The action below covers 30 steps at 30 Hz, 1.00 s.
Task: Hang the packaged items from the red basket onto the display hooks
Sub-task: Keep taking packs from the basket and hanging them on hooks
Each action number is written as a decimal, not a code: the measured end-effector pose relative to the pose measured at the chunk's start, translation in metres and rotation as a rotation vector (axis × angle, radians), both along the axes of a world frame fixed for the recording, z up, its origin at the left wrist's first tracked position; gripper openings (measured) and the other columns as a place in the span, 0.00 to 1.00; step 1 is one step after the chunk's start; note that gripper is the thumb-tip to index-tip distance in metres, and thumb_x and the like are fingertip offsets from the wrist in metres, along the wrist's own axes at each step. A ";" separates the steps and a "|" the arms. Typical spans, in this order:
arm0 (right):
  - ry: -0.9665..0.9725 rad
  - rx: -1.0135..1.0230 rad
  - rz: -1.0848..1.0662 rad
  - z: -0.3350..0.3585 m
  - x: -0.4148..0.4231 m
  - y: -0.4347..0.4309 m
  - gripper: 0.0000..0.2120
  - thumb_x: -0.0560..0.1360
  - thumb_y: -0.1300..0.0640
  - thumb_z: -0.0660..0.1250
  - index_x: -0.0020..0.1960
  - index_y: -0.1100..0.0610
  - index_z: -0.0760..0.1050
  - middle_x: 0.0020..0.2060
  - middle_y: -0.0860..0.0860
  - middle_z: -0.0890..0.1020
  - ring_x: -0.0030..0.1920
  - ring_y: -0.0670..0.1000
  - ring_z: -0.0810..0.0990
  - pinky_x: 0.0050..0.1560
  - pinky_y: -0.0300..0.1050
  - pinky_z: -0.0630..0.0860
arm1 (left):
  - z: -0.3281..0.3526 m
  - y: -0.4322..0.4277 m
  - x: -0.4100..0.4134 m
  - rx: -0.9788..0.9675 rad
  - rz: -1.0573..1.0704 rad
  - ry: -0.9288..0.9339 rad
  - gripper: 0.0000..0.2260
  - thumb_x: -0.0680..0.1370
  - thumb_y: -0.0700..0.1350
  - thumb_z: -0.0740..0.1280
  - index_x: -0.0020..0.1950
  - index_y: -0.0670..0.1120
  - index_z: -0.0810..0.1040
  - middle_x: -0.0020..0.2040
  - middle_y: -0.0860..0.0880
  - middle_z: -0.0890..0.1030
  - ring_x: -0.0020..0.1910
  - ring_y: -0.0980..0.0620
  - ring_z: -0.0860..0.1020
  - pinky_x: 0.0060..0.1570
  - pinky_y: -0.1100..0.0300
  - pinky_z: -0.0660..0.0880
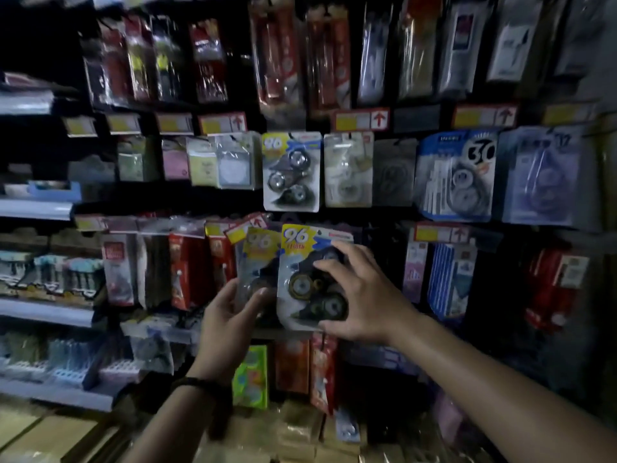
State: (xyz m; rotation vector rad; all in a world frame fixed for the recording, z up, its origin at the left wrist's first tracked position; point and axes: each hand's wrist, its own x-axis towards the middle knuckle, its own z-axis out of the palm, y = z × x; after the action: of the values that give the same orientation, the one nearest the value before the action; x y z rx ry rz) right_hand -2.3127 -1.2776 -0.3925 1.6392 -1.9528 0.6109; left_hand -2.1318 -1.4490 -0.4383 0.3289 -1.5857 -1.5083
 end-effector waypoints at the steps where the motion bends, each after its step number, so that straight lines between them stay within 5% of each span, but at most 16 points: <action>1: 0.017 -0.006 -0.008 0.012 -0.004 -0.006 0.46 0.63 0.36 0.79 0.77 0.47 0.68 0.80 0.55 0.59 0.80 0.59 0.57 0.76 0.63 0.69 | 0.009 -0.011 0.004 -0.046 0.052 0.023 0.10 0.80 0.47 0.74 0.61 0.51 0.84 0.56 0.45 0.89 0.57 0.42 0.87 0.60 0.34 0.82; 5: 0.118 0.004 -0.079 0.055 -0.015 -0.027 0.47 0.67 0.38 0.80 0.79 0.50 0.66 0.82 0.56 0.55 0.83 0.58 0.50 0.75 0.60 0.70 | 0.047 -0.049 0.016 -0.162 0.285 0.136 0.10 0.79 0.50 0.77 0.60 0.54 0.85 0.54 0.48 0.89 0.56 0.44 0.87 0.60 0.34 0.82; 11: 0.279 -0.030 -0.187 0.106 -0.034 -0.068 0.47 0.66 0.37 0.80 0.79 0.51 0.67 0.81 0.60 0.59 0.81 0.62 0.56 0.71 0.62 0.75 | 0.090 -0.091 0.029 -0.224 0.407 0.182 0.08 0.81 0.48 0.74 0.61 0.53 0.84 0.53 0.49 0.88 0.54 0.47 0.87 0.56 0.37 0.84; 16: 0.329 -0.012 -0.266 0.134 -0.043 -0.102 0.46 0.68 0.38 0.79 0.79 0.51 0.66 0.82 0.60 0.57 0.82 0.64 0.55 0.74 0.62 0.69 | 0.108 -0.102 0.026 -0.229 0.401 0.226 0.07 0.81 0.47 0.74 0.59 0.50 0.85 0.49 0.50 0.88 0.51 0.52 0.87 0.42 0.61 0.84; 20: 0.325 -0.069 -0.267 0.141 -0.047 -0.124 0.44 0.67 0.39 0.80 0.78 0.51 0.69 0.82 0.60 0.57 0.82 0.64 0.55 0.72 0.66 0.73 | 0.106 -0.108 0.012 -0.191 0.337 0.200 0.05 0.81 0.51 0.74 0.56 0.56 0.85 0.51 0.51 0.89 0.53 0.48 0.87 0.52 0.41 0.85; 25: 0.309 -0.057 -0.282 0.150 -0.052 -0.141 0.43 0.67 0.42 0.81 0.77 0.50 0.69 0.83 0.59 0.54 0.83 0.63 0.51 0.66 0.68 0.77 | 0.106 -0.103 -0.003 -0.290 0.402 0.170 0.05 0.80 0.50 0.76 0.55 0.55 0.84 0.48 0.52 0.88 0.50 0.51 0.86 0.51 0.40 0.84; 30: 0.331 -0.016 -0.334 0.152 -0.051 -0.147 0.43 0.72 0.44 0.78 0.81 0.51 0.64 0.84 0.59 0.48 0.84 0.63 0.45 0.74 0.66 0.71 | 0.109 -0.103 -0.013 -0.277 0.344 0.188 0.04 0.80 0.49 0.76 0.54 0.54 0.84 0.47 0.50 0.88 0.49 0.49 0.87 0.48 0.41 0.85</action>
State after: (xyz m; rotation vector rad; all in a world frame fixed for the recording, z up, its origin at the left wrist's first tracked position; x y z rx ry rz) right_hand -2.3637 -1.4245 -0.2402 1.2675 -1.9034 0.2094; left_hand -2.1443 -1.5519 -0.3291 0.2765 -1.4777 -1.0131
